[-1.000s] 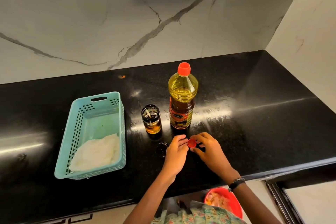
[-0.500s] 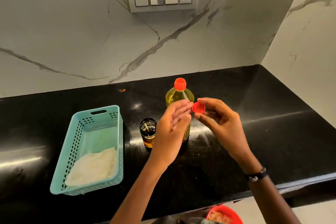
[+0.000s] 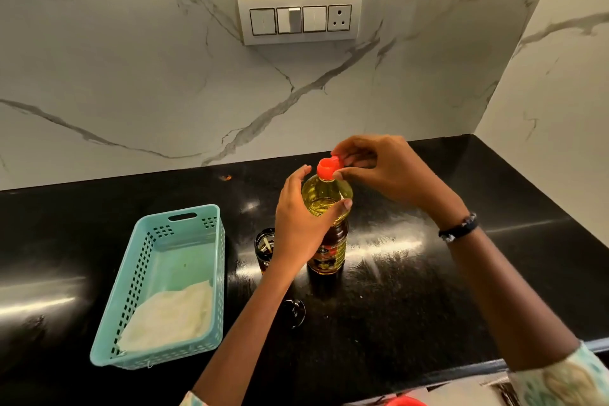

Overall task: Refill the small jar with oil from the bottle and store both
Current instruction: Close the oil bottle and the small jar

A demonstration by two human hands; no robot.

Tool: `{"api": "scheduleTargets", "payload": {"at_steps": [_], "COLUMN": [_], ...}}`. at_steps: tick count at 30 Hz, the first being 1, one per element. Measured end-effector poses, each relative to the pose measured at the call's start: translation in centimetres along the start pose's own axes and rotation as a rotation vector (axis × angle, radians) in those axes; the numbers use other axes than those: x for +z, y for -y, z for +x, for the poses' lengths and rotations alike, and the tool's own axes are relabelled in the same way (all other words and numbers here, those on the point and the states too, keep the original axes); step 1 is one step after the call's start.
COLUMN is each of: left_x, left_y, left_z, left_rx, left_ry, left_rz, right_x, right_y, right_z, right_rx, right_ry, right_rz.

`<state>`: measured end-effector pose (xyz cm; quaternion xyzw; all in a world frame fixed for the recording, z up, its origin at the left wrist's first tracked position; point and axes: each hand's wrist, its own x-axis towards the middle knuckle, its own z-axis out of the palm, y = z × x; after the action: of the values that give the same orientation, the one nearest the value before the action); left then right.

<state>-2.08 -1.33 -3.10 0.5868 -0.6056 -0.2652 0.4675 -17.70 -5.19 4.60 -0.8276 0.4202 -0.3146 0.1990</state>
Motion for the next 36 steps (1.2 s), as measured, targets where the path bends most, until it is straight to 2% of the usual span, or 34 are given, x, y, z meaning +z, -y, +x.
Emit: {"api": "scheduleTargets", "payload": {"at_steps": [4, 12, 15, 20, 22, 26, 28, 32, 36], "left_x": [-0.1, 0.0, 0.2, 0.4, 0.4, 0.3, 0.4, 0.5, 0.6], "left_y": [0.5, 1.0, 1.2, 1.4, 1.5, 1.5, 1.6, 1.6, 1.7], "left_z": [0.5, 0.6, 0.5, 0.5, 0.4, 0.5, 0.5, 0.3, 0.3], "left_rx": [-0.057, -0.059, -0.056, -0.053, -0.047, -0.039, -0.040, -0.035, -0.027], "left_ry": [0.021, 0.006, -0.004, -0.018, -0.018, -0.020, -0.025, -0.033, -0.037], "left_rz": [-0.050, -0.076, -0.069, -0.078, -0.077, -0.061, -0.055, -0.058, -0.067], "right_x": [-0.6, -1.1, -1.1, 0.2, 0.2, -0.8, -0.9, -0.8, -0.2], "right_y": [0.8, 1.8, 2.0, 1.9, 1.8, 1.5, 1.4, 1.0, 0.1], "right_z": [1.8, 4.2, 4.5, 4.0, 3.8, 3.8, 3.9, 4.1, 4.3], "right_rx": [-0.024, -0.055, -0.054, -0.066, -0.076, -0.138, -0.198, -0.356, -0.420], "right_ry": [0.095, 0.312, 0.301, 0.170, 0.187, 0.343, 0.372, 0.360, 0.281], "right_rz": [-0.138, -0.298, -0.334, -0.512, -0.544, -0.551, -0.634, -0.799, -0.801]}}
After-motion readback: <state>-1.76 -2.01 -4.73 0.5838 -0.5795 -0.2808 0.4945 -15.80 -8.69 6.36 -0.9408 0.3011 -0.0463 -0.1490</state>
